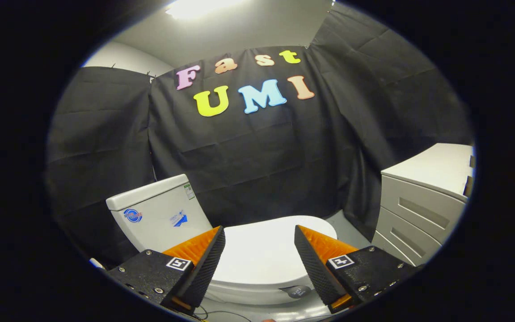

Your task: Open the toilet lid.

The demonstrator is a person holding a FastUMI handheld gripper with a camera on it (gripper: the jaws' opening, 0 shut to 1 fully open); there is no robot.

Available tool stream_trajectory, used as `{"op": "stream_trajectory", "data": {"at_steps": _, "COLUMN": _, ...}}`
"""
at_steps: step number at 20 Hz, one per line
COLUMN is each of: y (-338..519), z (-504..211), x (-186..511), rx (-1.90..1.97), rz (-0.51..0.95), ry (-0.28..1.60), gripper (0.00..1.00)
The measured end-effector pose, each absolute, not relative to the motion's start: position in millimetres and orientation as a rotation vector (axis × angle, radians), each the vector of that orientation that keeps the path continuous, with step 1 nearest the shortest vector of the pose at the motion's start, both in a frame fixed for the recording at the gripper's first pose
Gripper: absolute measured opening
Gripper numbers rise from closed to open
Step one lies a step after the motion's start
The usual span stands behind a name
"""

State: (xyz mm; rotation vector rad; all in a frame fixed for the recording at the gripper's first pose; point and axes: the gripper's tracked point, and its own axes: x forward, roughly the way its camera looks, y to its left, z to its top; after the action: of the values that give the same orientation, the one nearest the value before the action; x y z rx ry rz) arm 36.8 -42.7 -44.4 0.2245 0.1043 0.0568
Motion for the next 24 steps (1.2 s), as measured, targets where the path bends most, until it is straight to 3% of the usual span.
{"op": "stream_trajectory", "data": {"at_steps": 24, "y": -81, "z": -212, "x": 46, "rx": 0.808, "rz": 0.019, "ry": 0.596, "gripper": 0.95}}
